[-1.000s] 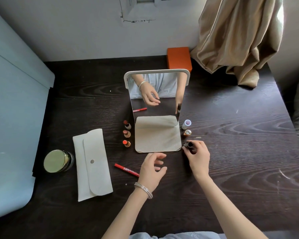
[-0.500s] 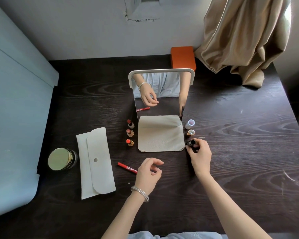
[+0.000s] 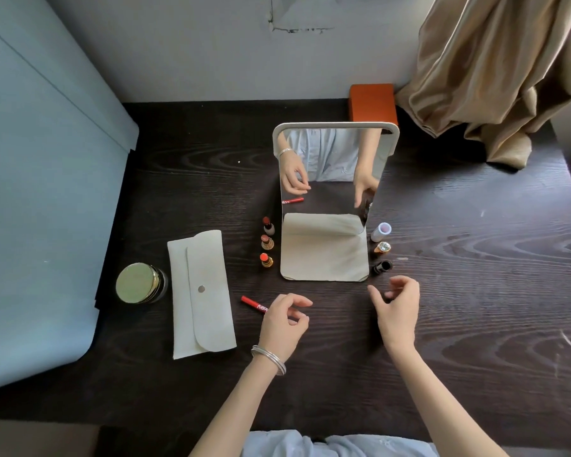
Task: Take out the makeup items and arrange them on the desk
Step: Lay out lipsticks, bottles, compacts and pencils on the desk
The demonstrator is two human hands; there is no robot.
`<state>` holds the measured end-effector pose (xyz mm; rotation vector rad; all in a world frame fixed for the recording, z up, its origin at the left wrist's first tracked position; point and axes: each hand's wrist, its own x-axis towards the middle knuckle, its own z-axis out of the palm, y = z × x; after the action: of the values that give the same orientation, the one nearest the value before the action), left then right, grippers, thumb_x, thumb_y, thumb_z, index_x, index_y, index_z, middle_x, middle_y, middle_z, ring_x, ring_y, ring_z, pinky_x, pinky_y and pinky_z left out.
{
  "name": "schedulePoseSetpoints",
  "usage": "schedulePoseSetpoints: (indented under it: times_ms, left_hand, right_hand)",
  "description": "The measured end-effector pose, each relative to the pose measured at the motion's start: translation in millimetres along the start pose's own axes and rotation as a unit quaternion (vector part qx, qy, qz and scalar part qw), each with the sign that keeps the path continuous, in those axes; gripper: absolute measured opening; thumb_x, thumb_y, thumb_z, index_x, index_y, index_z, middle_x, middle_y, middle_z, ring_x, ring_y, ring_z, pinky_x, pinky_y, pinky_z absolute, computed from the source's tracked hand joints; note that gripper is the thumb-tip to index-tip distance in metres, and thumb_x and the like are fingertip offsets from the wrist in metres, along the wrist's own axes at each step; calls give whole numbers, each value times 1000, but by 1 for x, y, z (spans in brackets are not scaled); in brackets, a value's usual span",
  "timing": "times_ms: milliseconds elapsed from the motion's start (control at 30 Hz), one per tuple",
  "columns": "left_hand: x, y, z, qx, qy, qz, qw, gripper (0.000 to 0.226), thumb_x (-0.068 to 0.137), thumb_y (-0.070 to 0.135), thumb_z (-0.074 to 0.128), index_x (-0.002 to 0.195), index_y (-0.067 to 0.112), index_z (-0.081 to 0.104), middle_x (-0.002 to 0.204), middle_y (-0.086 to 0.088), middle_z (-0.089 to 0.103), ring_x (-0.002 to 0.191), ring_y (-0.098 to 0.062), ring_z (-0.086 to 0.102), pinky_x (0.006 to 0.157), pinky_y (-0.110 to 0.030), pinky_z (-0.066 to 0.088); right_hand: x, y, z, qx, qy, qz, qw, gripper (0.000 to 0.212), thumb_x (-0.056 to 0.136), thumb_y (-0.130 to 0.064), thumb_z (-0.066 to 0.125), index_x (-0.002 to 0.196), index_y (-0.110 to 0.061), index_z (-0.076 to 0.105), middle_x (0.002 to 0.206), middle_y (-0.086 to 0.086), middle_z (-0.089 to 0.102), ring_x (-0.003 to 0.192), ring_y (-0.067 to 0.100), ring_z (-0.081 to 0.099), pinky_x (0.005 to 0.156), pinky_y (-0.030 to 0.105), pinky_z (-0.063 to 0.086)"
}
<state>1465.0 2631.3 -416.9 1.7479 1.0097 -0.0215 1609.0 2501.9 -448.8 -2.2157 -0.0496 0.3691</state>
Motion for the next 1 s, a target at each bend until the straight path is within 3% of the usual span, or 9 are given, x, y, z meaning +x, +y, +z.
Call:
schedulePoseSetpoints:
  times_ms: [67, 200, 300, 367, 533, 700, 833, 900, 1000]
  left_hand:
    - [-2, -4, -4, 1, 11, -10, 1000, 24, 84, 1, 62, 96, 21, 62, 99, 10, 55, 80, -2, 60, 68, -5, 49]
    - [-8, -10, -16, -3, 31, -20, 999, 23, 84, 1, 61, 100, 18, 62, 104, 6, 58, 79, 0, 59, 65, -1, 46]
    - [-14, -14, -26, -8, 45, -23, 999, 25, 84, 2, 61, 95, 24, 61, 106, 5, 61, 82, 0, 59, 66, -3, 47]
    - [-18, -17, -33, -15, 50, -28, 998, 25, 84, 2, 61, 95, 24, 61, 105, 5, 62, 80, 0, 59, 66, -3, 46]
    - [-26, -30, -53, -15, 59, -46, 997, 22, 85, 4, 62, 101, 19, 63, 105, 6, 60, 81, -1, 59, 65, -5, 47]
    - [-33, -43, -76, -11, 95, -64, 993, 21, 86, 6, 61, 103, 18, 63, 104, 7, 59, 79, 3, 56, 61, -2, 44]
    - [-36, -59, -102, -13, 145, -88, 985, 23, 86, 3, 59, 104, 17, 62, 110, 3, 57, 89, -5, 55, 64, -5, 42]
    - [-37, -69, -115, -12, 172, -105, 979, 27, 85, 2, 61, 107, 17, 61, 116, 1, 54, 103, -12, 56, 71, -10, 45]
    - [-36, -82, -134, 35, 207, -151, 966, 42, 81, 6, 67, 120, 15, 56, 128, -7, 48, 116, -23, 51, 94, -33, 49]
  right_hand:
    - [-18, -1, 2, 7, -17, 1, 1000, 28, 82, -11, 70, 94, -13, 45, 91, 2, 48, 69, 12, 47, 74, 28, 39]
    - [-50, -7, 20, -24, -130, -63, 989, 18, 84, -12, 68, 82, -15, 50, 74, -4, 51, 67, 7, 49, 65, 12, 38]
    - [-68, -22, 39, -76, -244, -110, 961, 14, 87, -17, 65, 84, -20, 51, 81, -6, 54, 75, 6, 52, 67, 15, 42]
    - [-76, -32, 52, -99, -278, -147, 944, 11, 88, -19, 63, 87, -21, 52, 86, -8, 53, 80, 7, 53, 72, 19, 45]
    - [-88, -51, 82, -150, -295, -214, 919, 10, 91, -24, 58, 97, -16, 58, 95, -7, 52, 92, 9, 49, 77, 21, 44]
    - [-97, -64, 100, -169, -294, -209, 917, 14, 91, -22, 57, 104, -16, 59, 104, -5, 55, 98, 9, 49, 82, 20, 43]
    - [-110, -73, 115, -157, -312, -208, 914, 14, 91, -20, 59, 104, -15, 60, 105, -3, 56, 99, 11, 53, 85, 23, 46]
    - [-118, -78, 124, -150, -318, -209, 912, 15, 90, -18, 60, 105, -13, 60, 106, -3, 57, 100, 12, 54, 85, 22, 46]
    - [-129, -86, 136, -134, -340, -196, 910, 21, 92, -18, 58, 112, -13, 60, 112, -2, 57, 102, 11, 56, 90, 24, 48]
